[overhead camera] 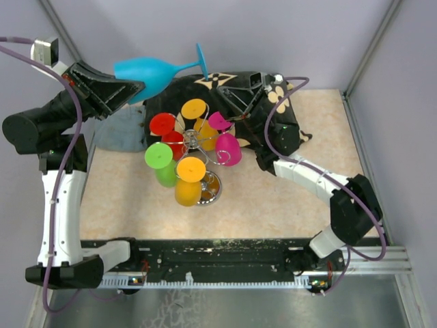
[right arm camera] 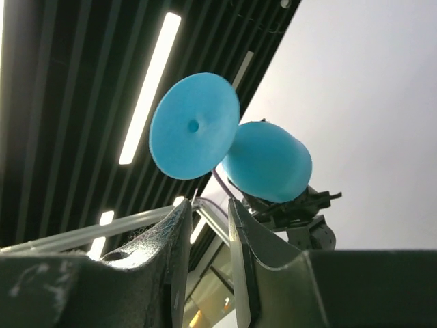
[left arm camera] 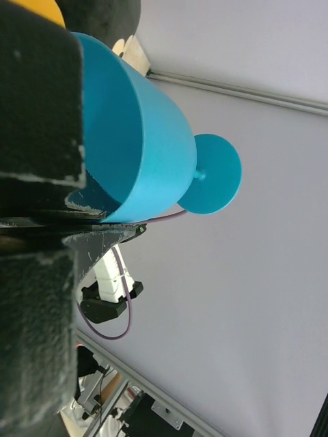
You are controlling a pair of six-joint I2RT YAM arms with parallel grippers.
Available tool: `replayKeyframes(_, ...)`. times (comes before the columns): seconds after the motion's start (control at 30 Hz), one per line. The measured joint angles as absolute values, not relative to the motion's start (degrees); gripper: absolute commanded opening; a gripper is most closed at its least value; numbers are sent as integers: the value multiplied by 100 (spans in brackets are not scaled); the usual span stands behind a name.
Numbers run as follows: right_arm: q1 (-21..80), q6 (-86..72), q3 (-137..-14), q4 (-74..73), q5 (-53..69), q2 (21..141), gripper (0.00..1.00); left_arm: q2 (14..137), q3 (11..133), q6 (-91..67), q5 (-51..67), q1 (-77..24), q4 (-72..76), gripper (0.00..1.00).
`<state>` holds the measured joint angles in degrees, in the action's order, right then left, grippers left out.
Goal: Take the wine glass off the wine glass rack
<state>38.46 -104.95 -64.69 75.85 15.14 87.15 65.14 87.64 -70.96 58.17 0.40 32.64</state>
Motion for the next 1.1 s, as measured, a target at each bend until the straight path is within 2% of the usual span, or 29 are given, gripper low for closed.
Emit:
replayKeyframes(0.13,3846,-10562,-6458,8031,1544,8746,36,6512,8790,-7035,5784,78,3258,0)
replayKeyframes(0.27,3839,-10495,-6532,8023,1804,8753,46,6514,9037,-6490,5732,185,2873,0)
replayKeyframes(0.4,3771,-9935,-6707,7148,2274,8508,50,6445,9408,-5227,5478,242,1809,0)
replayKeyframes(0.63,3179,-9013,-6678,5352,2757,7341,55,6206,9502,-3400,4729,270,126,0)
replayKeyframes(0.77,2967,-8182,-6711,3938,2864,6661,56,6208,9686,-2102,3533,274,-1074,0)
replayKeyframes(0.97,2910,-7002,-6952,1857,2895,6130,56,5977,9544,-399,967,279,-2357,0)
replayKeyframes(1.1,2895,-6486,-7039,751,2764,5951,56,5817,9402,220,-54,366,-3118,0)
